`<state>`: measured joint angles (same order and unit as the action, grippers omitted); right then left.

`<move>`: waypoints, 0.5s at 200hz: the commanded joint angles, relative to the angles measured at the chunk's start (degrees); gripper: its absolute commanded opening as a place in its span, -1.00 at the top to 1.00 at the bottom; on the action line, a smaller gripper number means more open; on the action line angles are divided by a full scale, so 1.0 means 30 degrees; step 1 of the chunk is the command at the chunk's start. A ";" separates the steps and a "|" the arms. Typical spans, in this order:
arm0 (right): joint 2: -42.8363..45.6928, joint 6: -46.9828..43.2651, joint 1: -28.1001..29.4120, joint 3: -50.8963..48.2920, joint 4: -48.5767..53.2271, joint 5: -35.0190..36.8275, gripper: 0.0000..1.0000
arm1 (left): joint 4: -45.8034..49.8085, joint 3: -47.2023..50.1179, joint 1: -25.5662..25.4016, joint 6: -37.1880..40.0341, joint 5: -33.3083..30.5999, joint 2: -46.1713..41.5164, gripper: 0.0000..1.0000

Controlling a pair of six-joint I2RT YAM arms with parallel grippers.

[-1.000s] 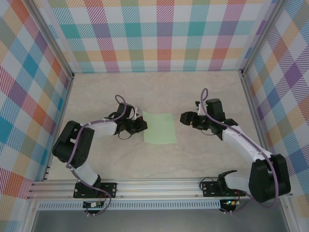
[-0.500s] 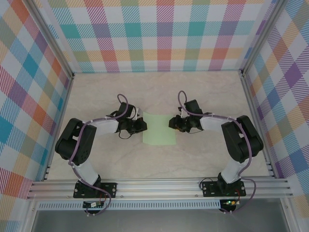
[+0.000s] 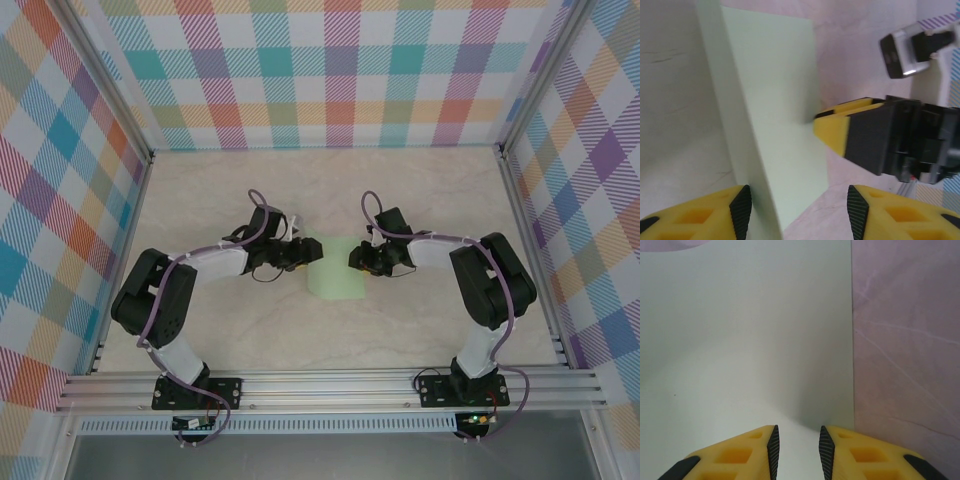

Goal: Fold a paper plane with a square sheet of paper (fold left side to right side)
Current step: First fold in half a square sheet of paper at the center of the table.

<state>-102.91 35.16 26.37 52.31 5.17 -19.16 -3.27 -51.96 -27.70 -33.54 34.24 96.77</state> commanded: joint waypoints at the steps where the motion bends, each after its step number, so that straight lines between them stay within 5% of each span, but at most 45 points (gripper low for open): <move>1: -0.0431 -0.0017 0.0116 -0.0979 0.0376 0.0785 0.36 | -0.1057 -0.0875 -0.0630 -0.0560 0.0931 0.0213 -0.17; 67: 0.1594 0.0407 -0.0327 -0.1500 -0.1403 0.0040 0.30 | -0.1899 -0.1494 -0.1166 -0.1077 0.1038 0.2018 -0.24; 100: 0.3594 0.0150 -0.0820 -0.1169 -0.1488 -0.0525 -0.02 | -0.2159 -0.1481 -0.1223 -0.1167 0.1063 0.2279 -0.18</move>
<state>-97.19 36.07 24.91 48.16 1.56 -19.53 -7.73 -55.35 -30.63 -36.56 36.45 102.94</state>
